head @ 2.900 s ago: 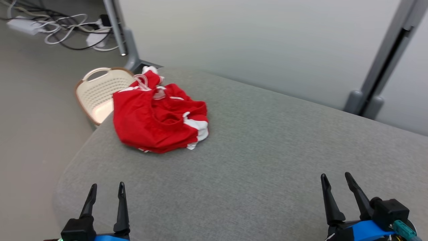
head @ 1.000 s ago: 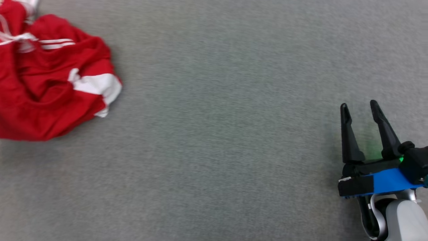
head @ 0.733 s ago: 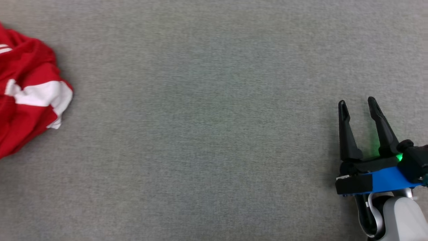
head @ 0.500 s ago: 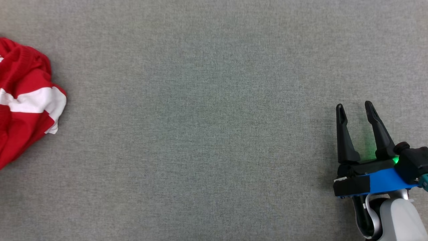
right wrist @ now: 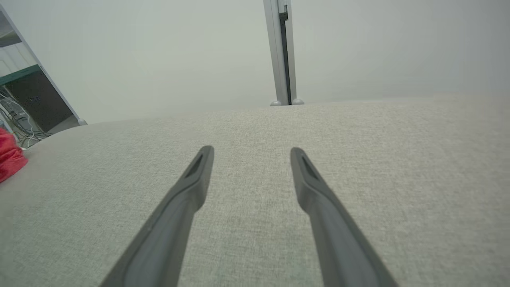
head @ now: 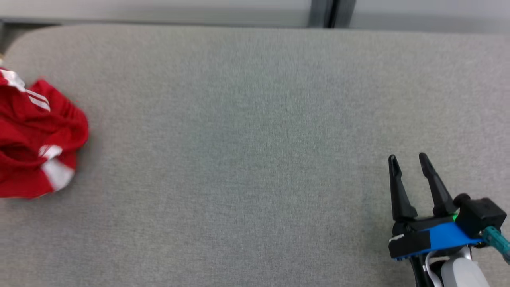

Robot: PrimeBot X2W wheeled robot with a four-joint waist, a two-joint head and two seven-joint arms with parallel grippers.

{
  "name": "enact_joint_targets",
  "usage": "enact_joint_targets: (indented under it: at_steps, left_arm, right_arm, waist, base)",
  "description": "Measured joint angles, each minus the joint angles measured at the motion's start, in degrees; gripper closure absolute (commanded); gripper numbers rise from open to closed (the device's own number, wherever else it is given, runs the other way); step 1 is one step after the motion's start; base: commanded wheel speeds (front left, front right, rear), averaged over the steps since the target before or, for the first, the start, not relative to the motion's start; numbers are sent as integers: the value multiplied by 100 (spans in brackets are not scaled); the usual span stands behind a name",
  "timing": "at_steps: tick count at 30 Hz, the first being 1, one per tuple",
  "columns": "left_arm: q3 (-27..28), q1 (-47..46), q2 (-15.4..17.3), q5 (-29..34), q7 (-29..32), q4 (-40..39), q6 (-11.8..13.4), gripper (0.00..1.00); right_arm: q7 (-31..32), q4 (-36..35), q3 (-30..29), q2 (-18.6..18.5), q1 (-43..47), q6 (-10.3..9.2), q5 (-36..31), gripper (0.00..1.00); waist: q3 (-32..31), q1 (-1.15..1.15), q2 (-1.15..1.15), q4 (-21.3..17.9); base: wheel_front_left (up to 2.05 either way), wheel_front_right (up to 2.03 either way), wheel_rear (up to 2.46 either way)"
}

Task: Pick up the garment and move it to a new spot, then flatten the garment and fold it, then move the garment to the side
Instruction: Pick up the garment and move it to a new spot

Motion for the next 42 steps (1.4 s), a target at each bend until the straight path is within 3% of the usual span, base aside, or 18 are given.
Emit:
enact_joint_targets:
  at_steps: [6,11,22,32,36,40,41,42]
  left_arm:
    - [-389,-624,74,113,230,-650,-200,100]
    - [-856,-1379,-225,137,456,-980,-305,100]
    - [-1831,-2405,-1410,13,545,-1291,-544,100]
    - [-2604,-2111,-2107,147,188,-1249,-675,100]
    - [-2856,-1480,-2342,214,-166,-867,-643,100]
    - [-3248,-1012,-2374,575,-443,-216,-642,100]
    - [-3333,-894,-2409,619,-495,-53,-642,82]
    - [-3407,-781,-2453,655,-561,111,-642,51]
  right_arm:
    - [-69,204,-37,0,257,0,181,0]
    - [-116,285,-30,0,405,0,238,0]
    - [-123,249,-21,1,492,0,291,0]
    - [-124,232,-63,0,481,0,374,0]
    - [-141,247,-52,-1,469,0,438,0]
    - [-154,253,-53,-1,458,0,442,0]
    - [-166,255,-53,-2,453,0,442,0]
    - [-166,257,-47,-1,446,0,442,0]
  waist:
    - [-714,-1,0,-7]
    - [-1175,-1,0,-108]
    - [-1380,0,0,-781]
    - [-1202,1,0,-1636]
    - [-1078,1,0,-1943]
    - [-966,1,0,-2172]
    - [-946,1,0,-2210]
    - [-931,1,0,-2241]
  base:
    - [0,0,0]
    - [0,0,0]
    - [0,0,0]
    - [0,0,0]
    - [0,0,0]
    - [0,0,0]
    - [0,0,0]
    - [0,0,0]
